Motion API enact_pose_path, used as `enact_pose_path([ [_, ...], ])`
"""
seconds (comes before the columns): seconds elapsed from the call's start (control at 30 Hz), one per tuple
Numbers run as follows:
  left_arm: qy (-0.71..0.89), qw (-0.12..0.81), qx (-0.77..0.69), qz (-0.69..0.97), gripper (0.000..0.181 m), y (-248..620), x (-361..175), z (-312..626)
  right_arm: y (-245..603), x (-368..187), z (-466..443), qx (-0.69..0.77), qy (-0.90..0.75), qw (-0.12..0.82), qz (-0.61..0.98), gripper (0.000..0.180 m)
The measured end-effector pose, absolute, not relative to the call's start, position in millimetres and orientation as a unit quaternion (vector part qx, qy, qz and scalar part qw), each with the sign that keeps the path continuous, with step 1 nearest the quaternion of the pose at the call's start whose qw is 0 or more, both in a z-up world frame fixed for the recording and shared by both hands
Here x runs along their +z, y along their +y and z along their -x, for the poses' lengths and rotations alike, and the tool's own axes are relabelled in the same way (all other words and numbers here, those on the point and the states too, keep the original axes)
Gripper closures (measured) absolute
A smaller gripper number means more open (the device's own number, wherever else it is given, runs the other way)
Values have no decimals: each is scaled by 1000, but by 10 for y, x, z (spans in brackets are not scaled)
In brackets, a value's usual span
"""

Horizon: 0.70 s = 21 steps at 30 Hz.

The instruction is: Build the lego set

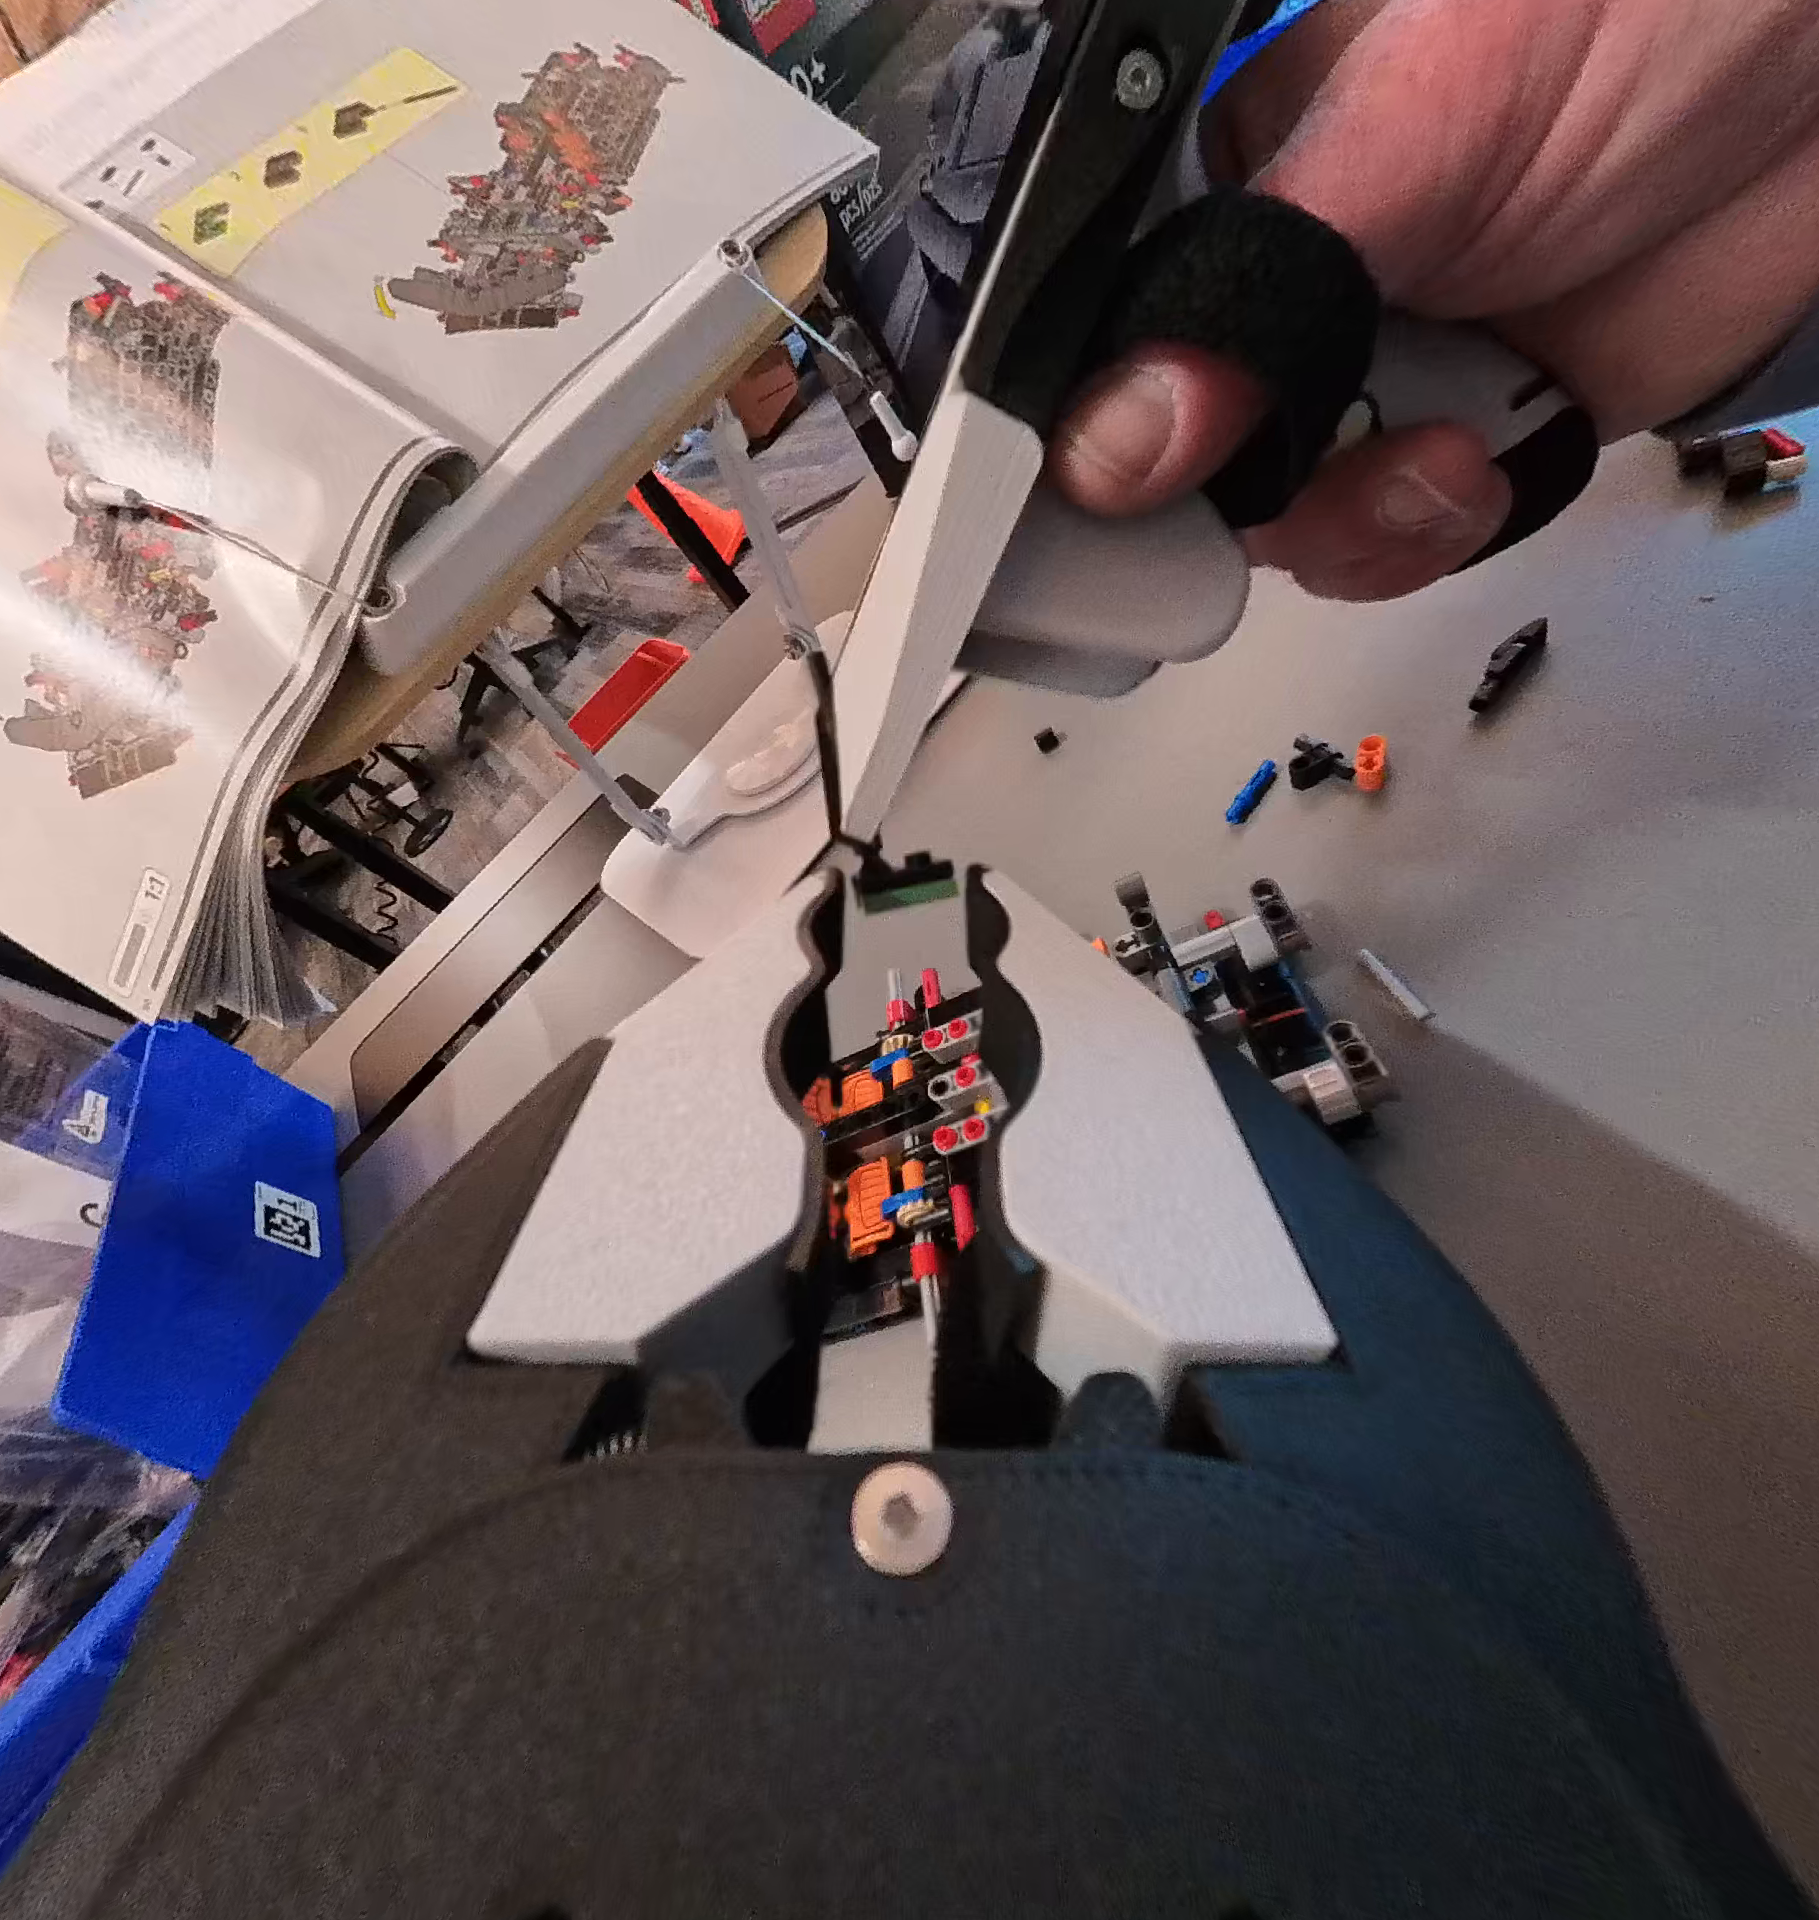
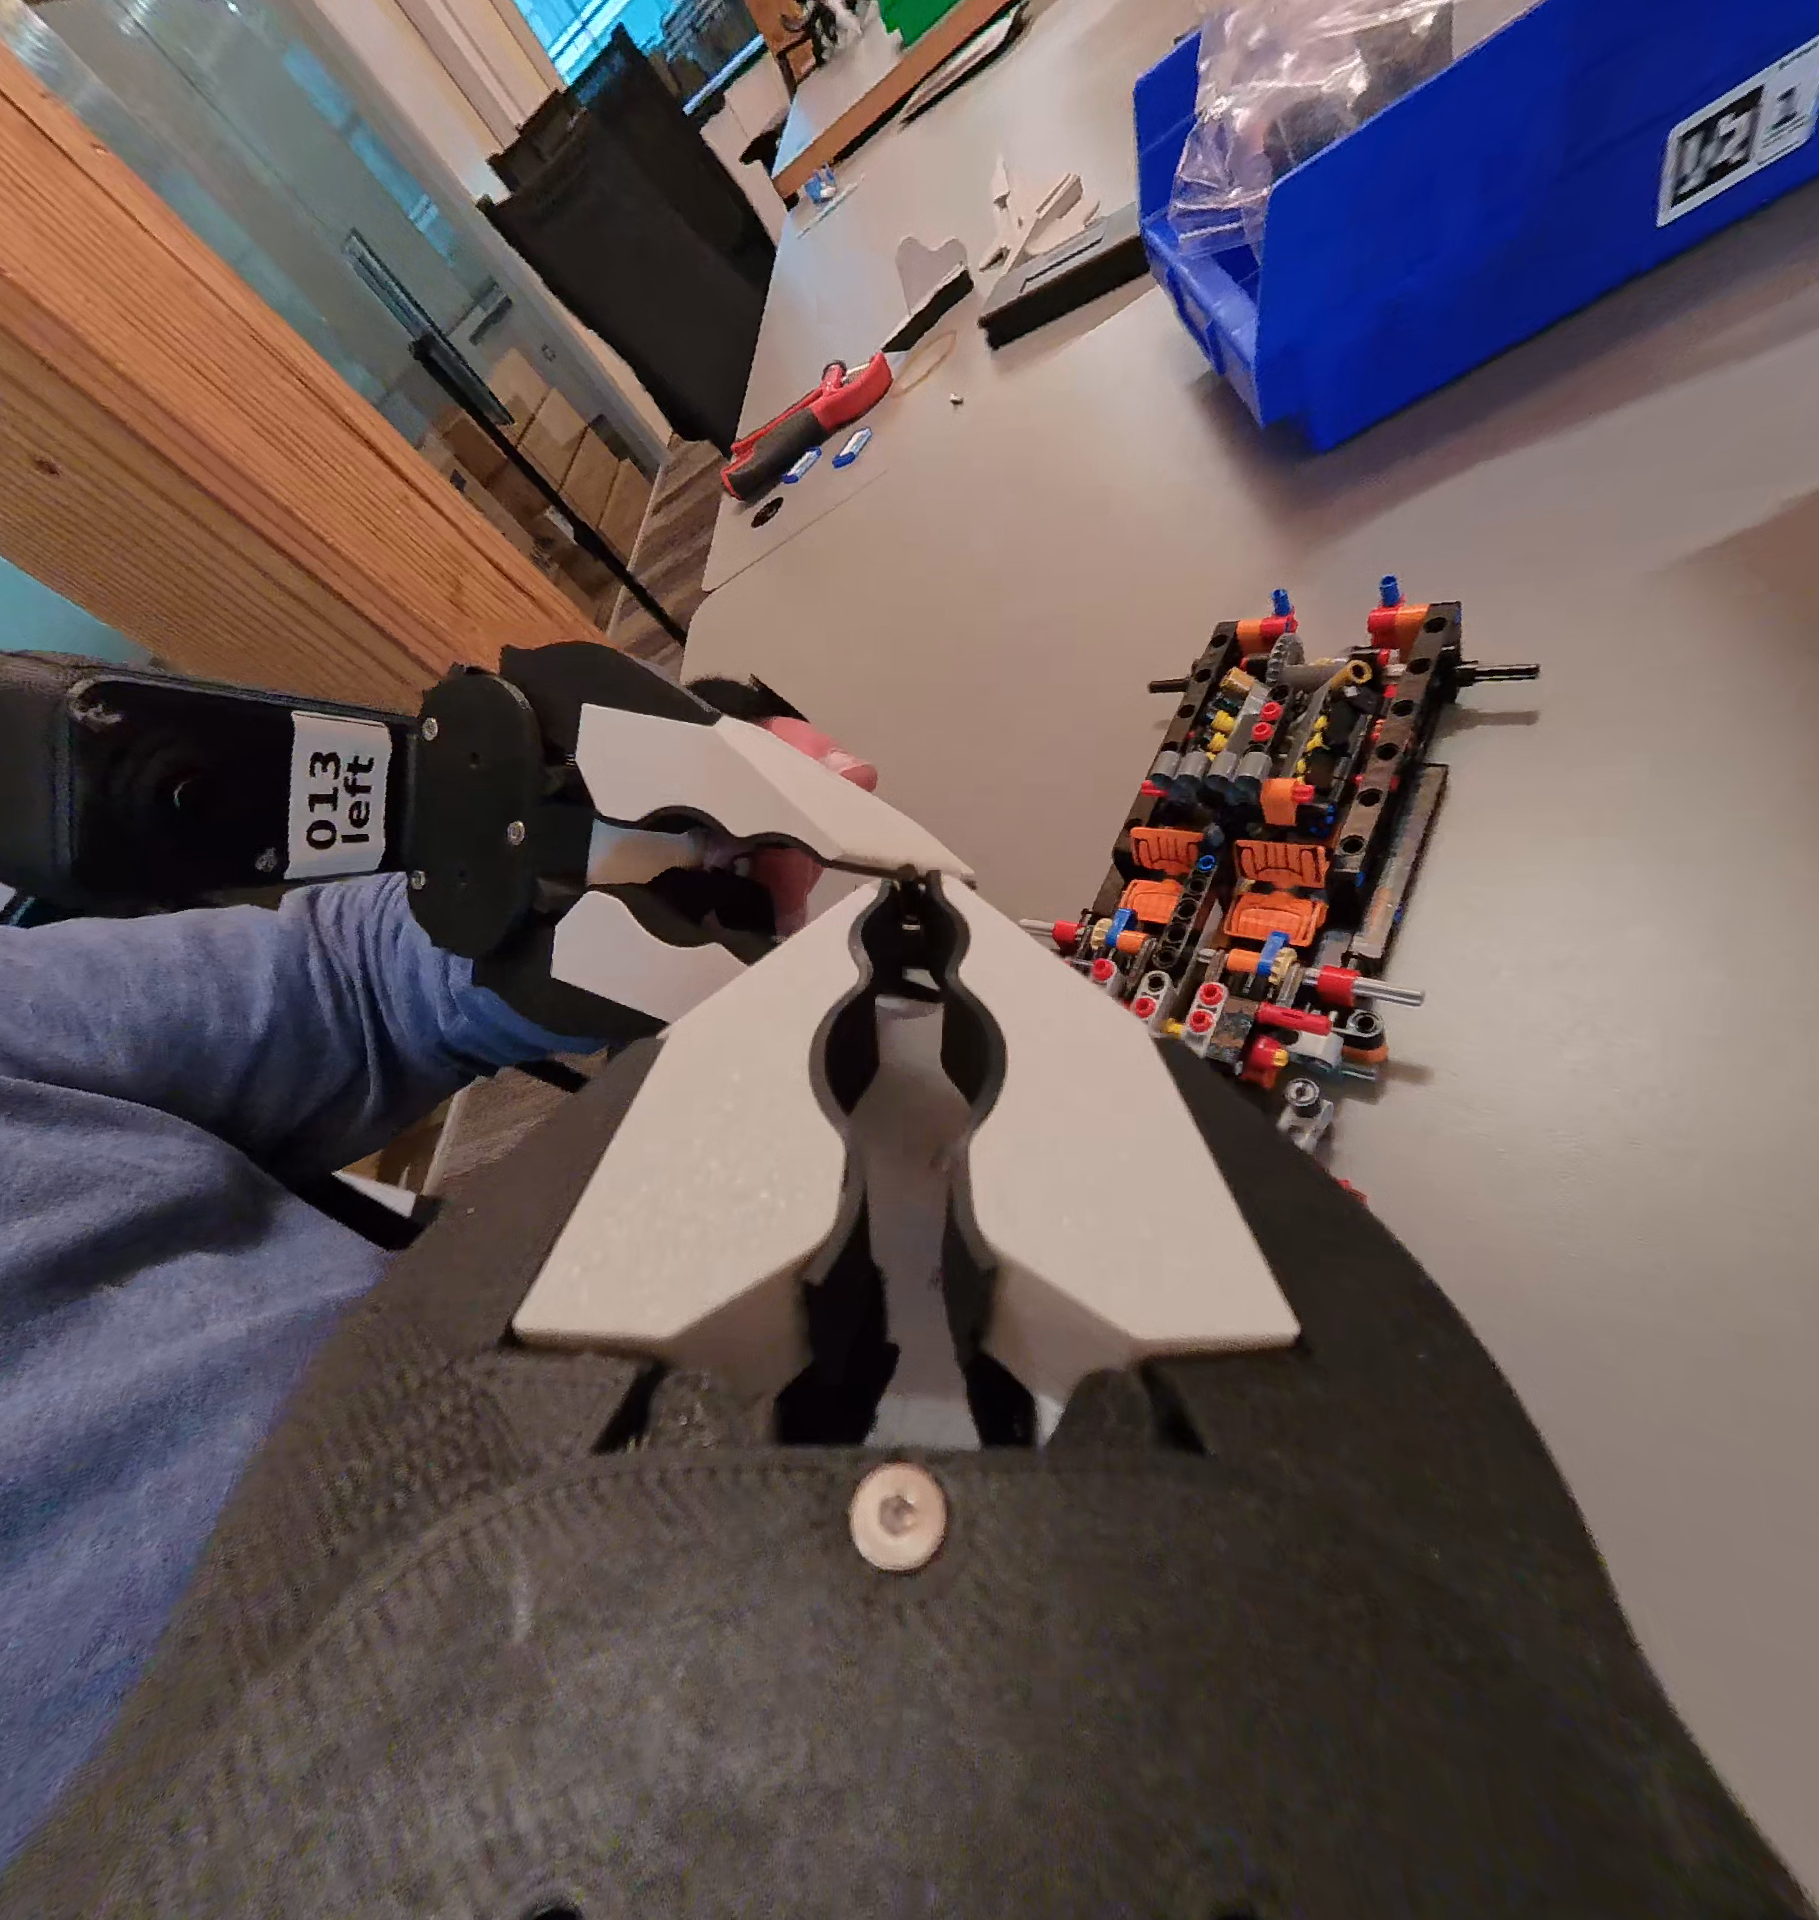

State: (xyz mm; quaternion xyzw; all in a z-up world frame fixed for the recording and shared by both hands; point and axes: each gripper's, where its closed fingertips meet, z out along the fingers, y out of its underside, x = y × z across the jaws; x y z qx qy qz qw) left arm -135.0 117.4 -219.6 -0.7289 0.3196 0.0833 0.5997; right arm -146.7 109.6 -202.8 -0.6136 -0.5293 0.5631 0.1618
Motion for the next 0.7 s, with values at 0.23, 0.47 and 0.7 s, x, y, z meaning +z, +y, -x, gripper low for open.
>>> enact_pose_path([
  [0.23,331,568,74,750,151,1092,-2330,1562,1223,-2119,1395,515,-541,196,635,177],
  [0.47,370,502,74,778,156,924,-2760,1715,1247,-2405,1411,423,-579,213,664,178],
  [0.7,407,476,60,777,165,819,-2968,1563,1176,-2707,1490,346,-609,200,685,178],
])
